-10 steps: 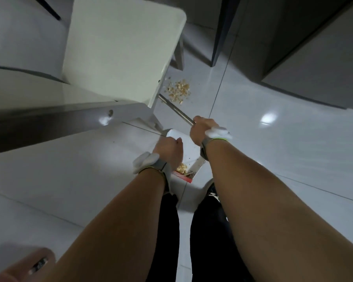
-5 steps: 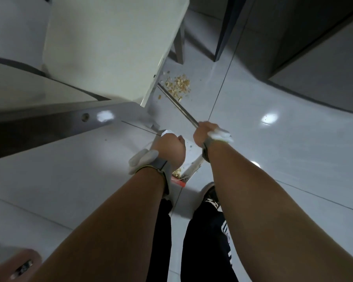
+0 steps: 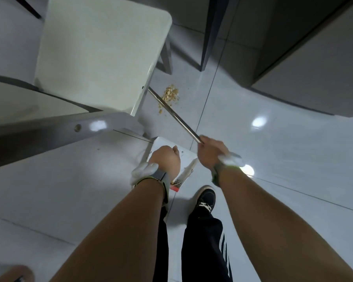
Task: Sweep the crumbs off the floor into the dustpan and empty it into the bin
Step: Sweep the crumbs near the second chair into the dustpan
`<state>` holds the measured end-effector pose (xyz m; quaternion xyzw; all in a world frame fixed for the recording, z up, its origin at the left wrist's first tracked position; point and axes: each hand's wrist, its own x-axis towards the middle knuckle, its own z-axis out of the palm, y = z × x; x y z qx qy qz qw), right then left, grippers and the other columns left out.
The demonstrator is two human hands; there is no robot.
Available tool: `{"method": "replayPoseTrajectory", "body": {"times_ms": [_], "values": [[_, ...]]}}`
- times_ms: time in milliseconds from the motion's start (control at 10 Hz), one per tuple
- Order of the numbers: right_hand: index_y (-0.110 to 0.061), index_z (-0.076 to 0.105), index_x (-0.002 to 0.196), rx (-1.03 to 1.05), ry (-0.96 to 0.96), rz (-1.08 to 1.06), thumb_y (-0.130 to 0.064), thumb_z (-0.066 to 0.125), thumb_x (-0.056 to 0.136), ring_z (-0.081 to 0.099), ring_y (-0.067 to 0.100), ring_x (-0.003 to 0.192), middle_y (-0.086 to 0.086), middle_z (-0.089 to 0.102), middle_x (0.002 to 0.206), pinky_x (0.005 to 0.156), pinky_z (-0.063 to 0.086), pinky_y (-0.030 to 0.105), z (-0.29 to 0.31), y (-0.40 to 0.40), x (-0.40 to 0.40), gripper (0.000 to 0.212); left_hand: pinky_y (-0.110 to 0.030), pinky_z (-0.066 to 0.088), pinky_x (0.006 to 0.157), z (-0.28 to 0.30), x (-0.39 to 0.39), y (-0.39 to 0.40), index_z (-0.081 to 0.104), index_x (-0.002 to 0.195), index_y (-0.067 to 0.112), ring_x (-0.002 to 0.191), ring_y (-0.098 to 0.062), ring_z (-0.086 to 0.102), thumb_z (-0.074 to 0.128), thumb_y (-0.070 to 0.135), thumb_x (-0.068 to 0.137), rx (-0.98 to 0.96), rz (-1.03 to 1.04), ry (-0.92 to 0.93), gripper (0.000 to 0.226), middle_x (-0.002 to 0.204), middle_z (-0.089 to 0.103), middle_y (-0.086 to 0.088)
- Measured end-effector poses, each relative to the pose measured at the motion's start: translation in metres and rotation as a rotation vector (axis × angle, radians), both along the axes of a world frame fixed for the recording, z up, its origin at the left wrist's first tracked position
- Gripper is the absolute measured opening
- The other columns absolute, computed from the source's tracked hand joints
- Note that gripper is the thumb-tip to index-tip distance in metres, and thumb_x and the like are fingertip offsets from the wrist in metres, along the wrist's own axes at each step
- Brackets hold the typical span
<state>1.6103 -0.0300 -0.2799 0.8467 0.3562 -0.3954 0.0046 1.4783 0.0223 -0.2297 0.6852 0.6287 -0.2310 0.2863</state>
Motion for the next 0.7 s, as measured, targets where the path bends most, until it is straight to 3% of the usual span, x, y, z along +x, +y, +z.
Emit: {"method": "replayPoseTrajectory", "body": {"times_ms": [100,200,300,400,500,600,700], "values": [[-0.006,0.059,0.121,-0.091,0.138,-0.092,-0.017,0.044,0.094,0.059,0.035,0.107,0.017,0.062,0.117,0.068,0.035,0.032,-0.009,0.063,-0.022,0.033,-0.032,0.038,0.073,-0.006,-0.011,0.005,0.059,0.091,0.007,0.085,-0.028,0.056,0.027,0.031,0.104,-0.042,0.044,-0.074,0.041,0.09,0.058,-0.014],[-0.006,0.061,0.115,-0.17,0.185,-0.263,-0.015,0.053,0.09,0.063,0.034,0.091,0.015,0.065,0.104,0.057,0.035,0.029,0.003,0.063,-0.027,0.028,-0.031,0.036,0.071,-0.007,-0.018,0.009,0.062,0.095,0.003,0.089,-0.031,0.06,0.026,0.03,0.104,0.027,0.044,-0.122,0.046,0.088,0.059,-0.013],[-0.016,0.063,0.107,-0.349,0.043,-0.049,-0.015,0.053,0.079,0.055,0.022,0.064,0.002,0.058,0.079,0.046,0.033,0.022,0.024,0.021,-0.014,0.03,-0.037,0.044,0.074,-0.004,-0.016,0.013,0.063,0.093,0.001,0.093,-0.038,0.063,0.032,0.033,0.1,-0.02,0.076,-0.151,0.045,0.096,0.066,-0.02],[-0.02,0.062,0.111,-0.394,0.031,-0.148,-0.024,0.047,0.085,0.06,0.028,0.076,0.006,0.064,0.094,0.059,0.043,0.027,0.019,-0.045,-0.012,0.03,-0.041,0.047,0.079,0.002,-0.013,0.011,0.063,0.095,0.0,0.096,-0.04,0.063,0.033,0.032,0.099,-0.057,0.084,-0.163,0.044,0.1,0.067,-0.022],[-0.027,0.068,0.103,-0.301,0.047,-0.349,-0.034,0.042,0.089,0.065,0.026,0.08,0.002,0.069,0.093,0.066,0.049,0.028,0.023,-0.094,-0.017,0.03,-0.04,0.045,0.078,0.007,-0.011,0.01,0.063,0.1,-0.002,0.099,-0.04,0.062,0.033,0.027,0.1,-0.06,0.11,-0.159,0.042,0.103,0.066,-0.023],[-0.036,0.069,0.088,-0.231,0.016,-0.404,-0.05,0.037,0.087,0.063,0.017,0.061,-0.007,0.067,0.07,0.056,0.051,0.025,0.034,-0.131,-0.021,0.034,-0.037,0.04,0.073,0.012,-0.012,0.005,0.063,0.102,-0.003,0.1,-0.04,0.062,0.033,0.025,0.101,-0.076,0.126,-0.151,0.041,0.105,0.065,-0.023],[-0.041,0.064,0.08,-0.151,0.007,-0.311,-0.053,0.035,0.087,0.06,0.014,0.054,-0.01,0.064,0.061,0.047,0.044,0.022,0.032,-0.139,-0.027,0.032,-0.036,0.038,0.072,0.007,-0.015,-0.012,0.063,0.103,-0.004,0.101,-0.04,0.062,0.032,0.024,0.102,-0.069,0.126,-0.163,0.041,0.106,0.065,-0.024]]}}
